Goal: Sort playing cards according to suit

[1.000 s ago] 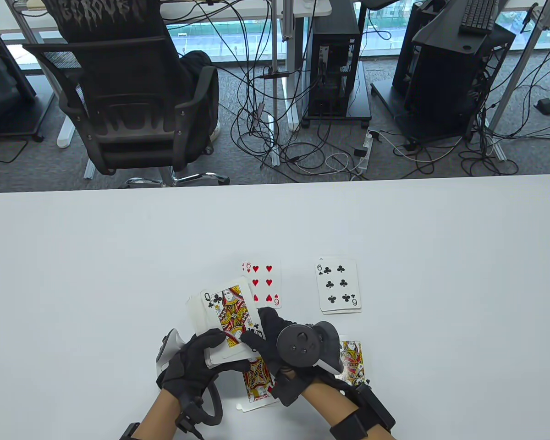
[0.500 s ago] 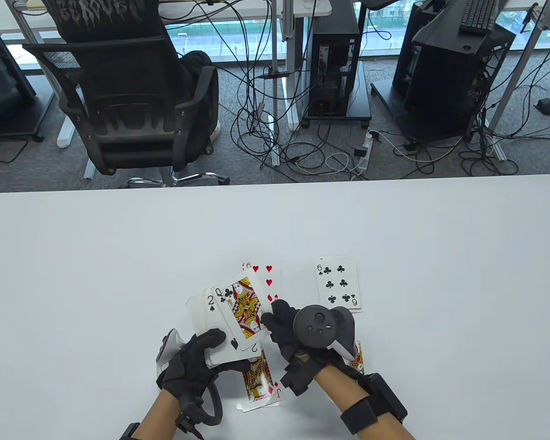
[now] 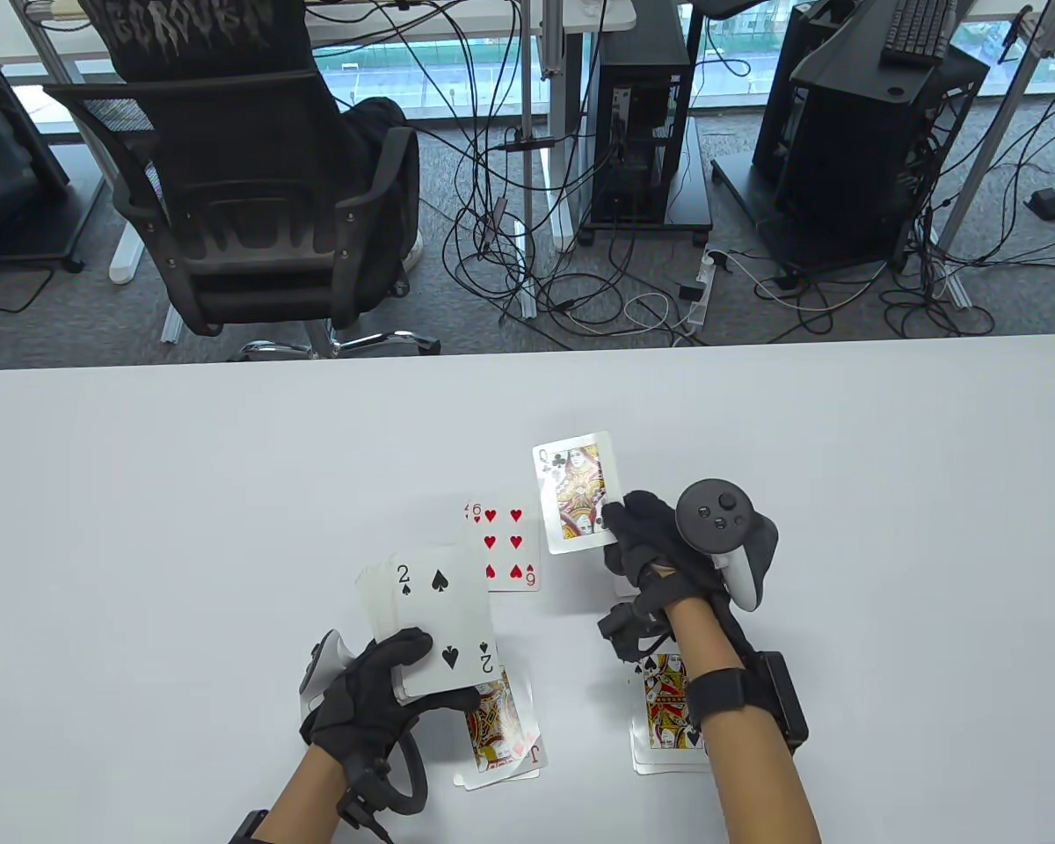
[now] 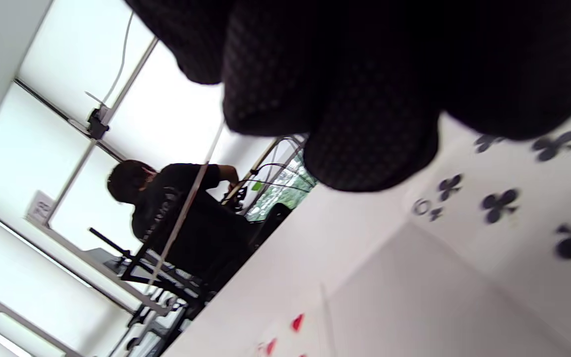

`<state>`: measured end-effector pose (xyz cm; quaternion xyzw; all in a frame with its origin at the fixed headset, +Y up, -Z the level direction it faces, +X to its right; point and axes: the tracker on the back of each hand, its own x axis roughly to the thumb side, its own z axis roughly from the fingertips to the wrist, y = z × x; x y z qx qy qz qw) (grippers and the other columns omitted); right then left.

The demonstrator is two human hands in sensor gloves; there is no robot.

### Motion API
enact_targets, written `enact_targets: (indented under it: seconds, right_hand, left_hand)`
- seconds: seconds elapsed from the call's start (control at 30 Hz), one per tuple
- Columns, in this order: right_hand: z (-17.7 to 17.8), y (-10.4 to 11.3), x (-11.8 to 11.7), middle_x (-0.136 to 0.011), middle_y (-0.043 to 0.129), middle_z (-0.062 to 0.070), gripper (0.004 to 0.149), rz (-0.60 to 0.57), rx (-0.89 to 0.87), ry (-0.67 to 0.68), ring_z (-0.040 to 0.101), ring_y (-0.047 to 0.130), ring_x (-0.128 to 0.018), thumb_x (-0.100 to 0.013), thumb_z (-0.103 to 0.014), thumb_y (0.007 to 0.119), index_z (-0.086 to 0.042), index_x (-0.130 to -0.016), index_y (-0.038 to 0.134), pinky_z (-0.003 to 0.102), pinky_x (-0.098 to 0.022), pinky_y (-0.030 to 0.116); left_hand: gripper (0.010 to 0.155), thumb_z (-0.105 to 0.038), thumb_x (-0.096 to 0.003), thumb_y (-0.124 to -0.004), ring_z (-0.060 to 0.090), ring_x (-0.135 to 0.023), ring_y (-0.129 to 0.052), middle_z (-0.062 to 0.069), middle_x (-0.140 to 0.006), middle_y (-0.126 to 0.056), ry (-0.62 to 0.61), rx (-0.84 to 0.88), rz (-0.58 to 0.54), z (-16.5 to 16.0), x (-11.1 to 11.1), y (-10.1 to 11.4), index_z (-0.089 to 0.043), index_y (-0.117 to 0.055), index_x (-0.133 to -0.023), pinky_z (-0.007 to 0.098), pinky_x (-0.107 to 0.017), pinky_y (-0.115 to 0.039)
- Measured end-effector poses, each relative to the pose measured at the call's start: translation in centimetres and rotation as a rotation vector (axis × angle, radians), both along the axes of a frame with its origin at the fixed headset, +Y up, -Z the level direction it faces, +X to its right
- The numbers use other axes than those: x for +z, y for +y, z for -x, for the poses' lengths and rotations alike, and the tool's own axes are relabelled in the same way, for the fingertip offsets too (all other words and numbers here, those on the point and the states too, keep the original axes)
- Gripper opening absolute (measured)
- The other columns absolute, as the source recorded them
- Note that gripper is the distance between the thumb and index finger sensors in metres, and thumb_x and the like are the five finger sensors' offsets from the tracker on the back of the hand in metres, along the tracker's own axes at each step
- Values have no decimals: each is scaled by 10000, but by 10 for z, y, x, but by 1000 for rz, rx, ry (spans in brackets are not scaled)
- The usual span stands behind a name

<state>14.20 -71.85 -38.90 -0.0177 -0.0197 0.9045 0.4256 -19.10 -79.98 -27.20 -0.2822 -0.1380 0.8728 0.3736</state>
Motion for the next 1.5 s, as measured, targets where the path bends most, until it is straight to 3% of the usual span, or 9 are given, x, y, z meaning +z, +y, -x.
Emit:
enact_targets:
  seconds: [0.2, 0.4, 0.9, 1.07, 1.23, 1.37, 1.5]
  right_hand:
    - [-25, -29, -10, -366, 927, 106, 412, 196, 362, -87, 314, 975, -287, -527, -214, 702, 140, -734, 747, 446, -192, 863]
    - [-20, -48, -11, -333, 930, 94, 456, 335, 649, -95, 284, 974, -253, -522, -258, 720, 149, -722, 766, 430, -177, 861]
    - [4, -51, -4, -329, 926, 90, 524, 332, 977, -81, 276, 966, -261, -541, -326, 667, 150, -740, 760, 439, -187, 855]
    - [6, -41, -1, -352, 927, 106, 531, 277, 964, -89, 300, 969, -274, -548, -333, 664, 152, -744, 755, 450, -193, 855]
    - [17, -11, 5, -356, 925, 108, 527, 115, 829, -51, 306, 968, -274, -554, -323, 657, 159, -746, 747, 454, -190, 854]
    - [45, 12, 23, -364, 925, 109, 531, -83, 631, 85, 308, 969, -281, -556, -322, 655, 165, -752, 741, 455, -194, 856]
    - [78, 22, 49, -387, 928, 128, 539, -225, 353, 252, 329, 969, -303, -563, -317, 649, 178, -761, 732, 467, -207, 856]
  left_hand:
    - [596, -447, -637, -686, 362, -1040, -677, 15, -1172, -471, 14, 6, -1, 2, -2, 0, -369, -327, -1106, 472, -591, -803]
    - [594, -448, -639, -684, 360, -1042, -676, 14, -1173, -470, 16, 4, 3, 2, -2, 0, -368, -325, -1107, 470, -593, -803]
    - [594, -447, -639, -685, 360, -1041, -677, 15, -1172, -471, 14, 2, 3, 3, -3, 0, -367, -327, -1106, 472, -592, -802]
    - [595, -448, -637, -685, 360, -1041, -678, 13, -1172, -472, 13, 4, -1, 3, -3, 0, -367, -327, -1106, 472, -592, -803]
    - [594, -448, -638, -684, 361, -1042, -676, 13, -1173, -471, 11, 4, -1, 3, -3, 0, -368, -327, -1106, 471, -594, -802]
    - [594, -448, -638, -685, 361, -1041, -676, 14, -1172, -471, 10, 1, 1, 3, -3, 0, -369, -326, -1106, 471, -592, -802]
    - [594, -448, -638, -685, 361, -1042, -674, 14, -1173, -469, 12, -3, 1, 3, -3, -1, -368, -327, -1106, 472, -593, -801]
